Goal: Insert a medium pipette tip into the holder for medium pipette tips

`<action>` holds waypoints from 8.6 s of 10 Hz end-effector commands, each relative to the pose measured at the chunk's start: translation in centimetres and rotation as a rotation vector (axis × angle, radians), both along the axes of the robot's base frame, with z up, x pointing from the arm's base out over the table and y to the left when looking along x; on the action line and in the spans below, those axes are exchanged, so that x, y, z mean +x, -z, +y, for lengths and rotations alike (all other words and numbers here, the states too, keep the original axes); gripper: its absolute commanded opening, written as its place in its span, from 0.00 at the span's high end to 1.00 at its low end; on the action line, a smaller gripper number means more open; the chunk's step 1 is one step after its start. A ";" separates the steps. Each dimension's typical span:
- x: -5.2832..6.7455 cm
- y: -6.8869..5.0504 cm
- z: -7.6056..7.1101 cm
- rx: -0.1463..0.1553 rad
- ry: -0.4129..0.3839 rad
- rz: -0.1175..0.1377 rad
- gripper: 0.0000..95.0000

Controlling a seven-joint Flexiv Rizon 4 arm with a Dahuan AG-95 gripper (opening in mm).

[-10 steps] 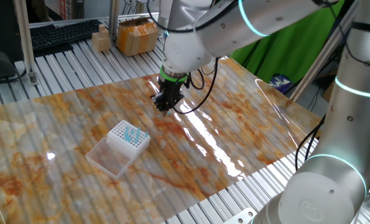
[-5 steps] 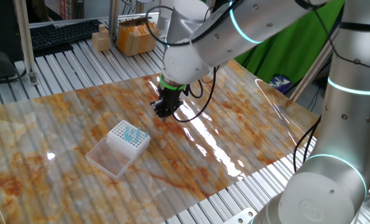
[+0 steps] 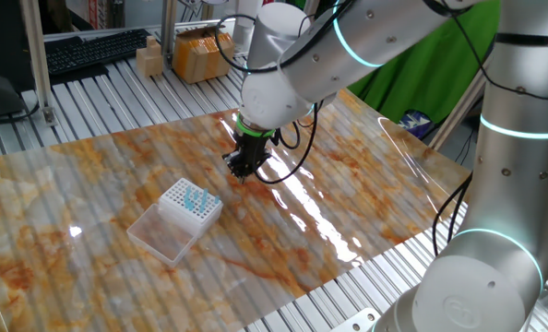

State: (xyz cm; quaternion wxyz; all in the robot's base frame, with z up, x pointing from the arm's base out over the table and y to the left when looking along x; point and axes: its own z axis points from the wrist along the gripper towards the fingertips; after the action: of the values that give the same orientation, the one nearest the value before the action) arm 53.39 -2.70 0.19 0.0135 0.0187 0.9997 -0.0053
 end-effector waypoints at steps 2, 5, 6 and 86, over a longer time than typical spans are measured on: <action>-0.1 0.0 0.0 0.000 0.005 0.004 1.00; -0.1 0.0 0.0 0.004 0.020 0.005 1.00; -0.1 -0.1 0.0 0.004 0.026 0.008 1.00; 4.6 -1.6 -6.5 0.514 1.210 0.532 1.00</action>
State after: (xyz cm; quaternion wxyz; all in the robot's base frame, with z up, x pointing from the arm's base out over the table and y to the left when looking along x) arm 58.12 -9.21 1.85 -0.2433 0.5711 0.7523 0.2207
